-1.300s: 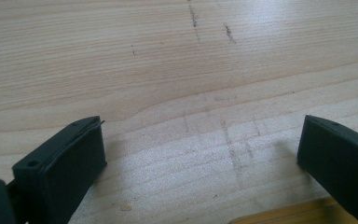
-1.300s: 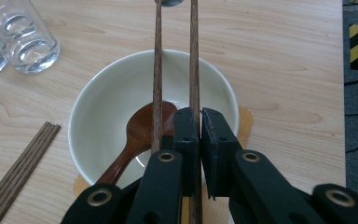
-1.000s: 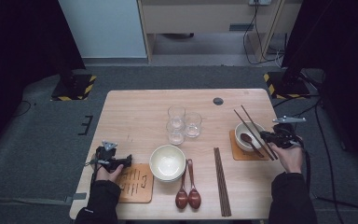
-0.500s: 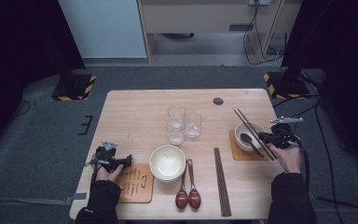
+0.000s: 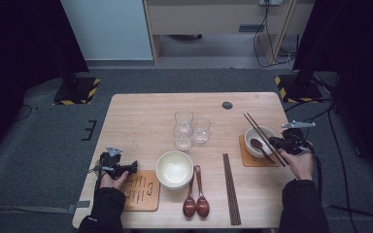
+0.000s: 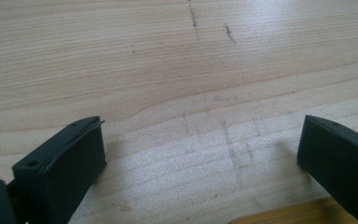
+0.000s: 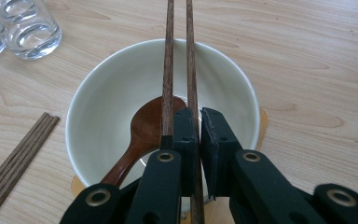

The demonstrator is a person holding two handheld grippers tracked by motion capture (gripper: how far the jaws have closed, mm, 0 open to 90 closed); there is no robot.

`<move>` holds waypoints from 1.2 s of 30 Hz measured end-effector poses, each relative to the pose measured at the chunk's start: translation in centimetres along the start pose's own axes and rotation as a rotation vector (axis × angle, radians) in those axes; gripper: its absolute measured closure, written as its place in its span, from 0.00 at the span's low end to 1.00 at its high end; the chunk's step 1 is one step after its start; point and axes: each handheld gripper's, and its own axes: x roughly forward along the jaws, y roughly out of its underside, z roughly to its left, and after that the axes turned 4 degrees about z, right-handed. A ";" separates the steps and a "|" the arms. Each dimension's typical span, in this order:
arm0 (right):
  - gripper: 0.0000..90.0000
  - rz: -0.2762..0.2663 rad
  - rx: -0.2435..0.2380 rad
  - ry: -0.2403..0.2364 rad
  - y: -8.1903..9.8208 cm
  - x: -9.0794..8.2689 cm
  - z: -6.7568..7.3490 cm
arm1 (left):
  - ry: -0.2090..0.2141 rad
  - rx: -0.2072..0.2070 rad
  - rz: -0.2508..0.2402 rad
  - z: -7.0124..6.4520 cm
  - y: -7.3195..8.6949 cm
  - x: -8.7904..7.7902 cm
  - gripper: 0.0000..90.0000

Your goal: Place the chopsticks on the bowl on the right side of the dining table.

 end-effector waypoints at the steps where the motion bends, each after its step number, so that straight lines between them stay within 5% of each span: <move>1: 0.94 0.000 0.000 -0.001 0.0 0.0 0.0 | 0.000 0.000 0.000 0.0 0.0 0.0 0.00; 14: 0.94 -0.007 -0.008 -0.011 0.0 0.1 0.0 | 0.000 0.000 0.000 0.0 0.0 0.0 0.00; 23: 0.77 -0.061 -0.016 -0.019 -0.5 -0.3 0.6 | 0.000 0.000 0.000 0.0 0.0 0.0 0.00; 29: 0.72 -0.027 -0.041 -0.004 -0.3 0.6 1.0 | 0.000 0.000 0.000 0.0 0.0 0.0 0.00; 36: 0.77 0.007 -0.038 0.000 -0.1 1.0 0.9 | 0.000 0.000 0.000 0.0 0.0 0.0 0.00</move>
